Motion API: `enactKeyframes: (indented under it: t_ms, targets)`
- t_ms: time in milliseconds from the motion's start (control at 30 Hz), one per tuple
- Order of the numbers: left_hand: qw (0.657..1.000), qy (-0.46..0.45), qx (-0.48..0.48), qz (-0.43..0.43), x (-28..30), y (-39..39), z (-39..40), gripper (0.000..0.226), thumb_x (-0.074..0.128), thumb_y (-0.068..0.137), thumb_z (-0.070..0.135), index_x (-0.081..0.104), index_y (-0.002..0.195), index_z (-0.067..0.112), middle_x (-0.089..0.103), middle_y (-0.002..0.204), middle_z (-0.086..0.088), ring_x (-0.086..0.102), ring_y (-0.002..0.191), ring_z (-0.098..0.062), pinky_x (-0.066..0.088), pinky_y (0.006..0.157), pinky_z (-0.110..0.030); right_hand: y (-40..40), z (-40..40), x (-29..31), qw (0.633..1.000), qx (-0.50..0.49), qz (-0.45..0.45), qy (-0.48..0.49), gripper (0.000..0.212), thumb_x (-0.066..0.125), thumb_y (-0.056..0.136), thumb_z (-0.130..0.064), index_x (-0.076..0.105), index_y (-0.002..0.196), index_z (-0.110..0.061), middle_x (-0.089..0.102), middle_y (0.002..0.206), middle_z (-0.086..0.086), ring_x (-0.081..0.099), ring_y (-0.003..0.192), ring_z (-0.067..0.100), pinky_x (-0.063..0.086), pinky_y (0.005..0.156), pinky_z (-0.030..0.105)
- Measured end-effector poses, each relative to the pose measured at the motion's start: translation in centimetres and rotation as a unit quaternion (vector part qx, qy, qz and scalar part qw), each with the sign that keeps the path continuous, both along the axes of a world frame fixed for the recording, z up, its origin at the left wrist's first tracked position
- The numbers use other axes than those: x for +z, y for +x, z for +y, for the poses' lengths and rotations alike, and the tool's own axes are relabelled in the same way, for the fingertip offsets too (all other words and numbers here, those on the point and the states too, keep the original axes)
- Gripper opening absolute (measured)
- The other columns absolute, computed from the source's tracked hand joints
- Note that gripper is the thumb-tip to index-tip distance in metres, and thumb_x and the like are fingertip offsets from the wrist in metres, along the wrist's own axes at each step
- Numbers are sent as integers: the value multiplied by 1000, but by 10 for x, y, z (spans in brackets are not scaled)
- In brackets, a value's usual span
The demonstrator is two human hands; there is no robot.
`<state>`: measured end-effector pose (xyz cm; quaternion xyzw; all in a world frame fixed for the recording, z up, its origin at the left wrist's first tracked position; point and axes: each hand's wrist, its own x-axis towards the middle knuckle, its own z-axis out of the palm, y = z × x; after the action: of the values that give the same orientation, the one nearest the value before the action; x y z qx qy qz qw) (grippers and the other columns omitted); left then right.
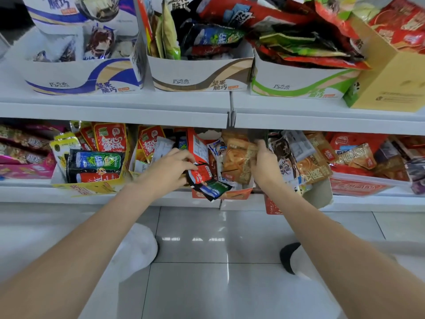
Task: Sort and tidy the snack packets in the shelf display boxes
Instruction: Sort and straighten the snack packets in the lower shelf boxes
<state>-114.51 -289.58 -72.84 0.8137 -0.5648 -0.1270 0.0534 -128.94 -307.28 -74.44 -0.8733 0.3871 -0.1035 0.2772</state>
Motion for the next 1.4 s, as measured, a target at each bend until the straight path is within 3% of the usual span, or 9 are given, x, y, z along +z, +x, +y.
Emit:
enactKeyframes:
  t_ms: [133,267,400,667,933,1067,1200,1300,1400]
  targets:
    - [1000,20,10,17,3,-4,2,45,54,90,17,47,134,20,33,146,3,22,135,-16,26,110,-34,-4,13,5,999,-1,-30,29,65,44,89,7,13,145,-4,11,153,17,23,138,30,24,100,21]
    - [1000,16,19,8,8,-10,-1,48,51,89,17,43,137,23,27,150,2,15,138,-18,20,112,-38,-43,24,13,999,28,-33,0,48,43,89,5,38,136,-5,18,152,13,22,140,26,21,108,21]
    - [999,-41,21,10,14,-24,-12,46,50,85,10,53,129,20,36,146,0,21,135,-21,24,111,-42,-85,9,20,994,-41,-24,-102,34,50,87,2,55,120,-4,33,142,17,28,132,33,27,108,37]
    - [995,-94,-20,30,19,-68,-47,38,45,89,9,57,124,17,47,133,-1,35,125,-20,28,105,-38,-110,-48,27,988,-111,109,-17,71,58,88,-30,20,143,-6,13,153,17,22,136,38,23,111,46]
    - [994,-68,-73,51,16,-116,-96,49,43,89,8,41,137,20,37,144,0,28,133,-17,21,112,-35,-124,-66,27,992,-118,-30,29,51,62,85,-19,40,128,-4,52,114,8,51,99,24,39,78,30]
    - [993,2,-108,46,9,-123,-111,51,45,94,16,32,143,22,24,152,0,18,140,-18,15,114,-33,-115,-80,24,994,-92,59,-15,52,59,86,-20,40,132,-2,45,130,18,41,120,33,30,103,41]
    - [994,5,-71,82,3,-126,-115,46,47,95,25,39,139,20,23,153,-1,22,140,-19,23,113,-35,-104,-85,15,992,-71,81,-70,48,59,85,-16,43,128,-4,53,122,17,46,116,36,35,101,45]
    - [995,-9,-44,93,1,-133,-116,46,47,95,26,39,139,17,21,154,-3,24,140,-21,21,113,-34,-99,-77,10,997,-65,24,-25,25,57,86,-10,54,109,-1,61,101,16,56,97,35,47,85,45]
    - [995,-12,-34,93,-1,-140,-117,50,48,95,26,34,142,14,16,155,-4,22,141,-22,20,113,-33,-105,-75,18,989,-134,-36,-42,11,51,89,-8,60,87,0,54,76,8,53,77,28,38,65,30]
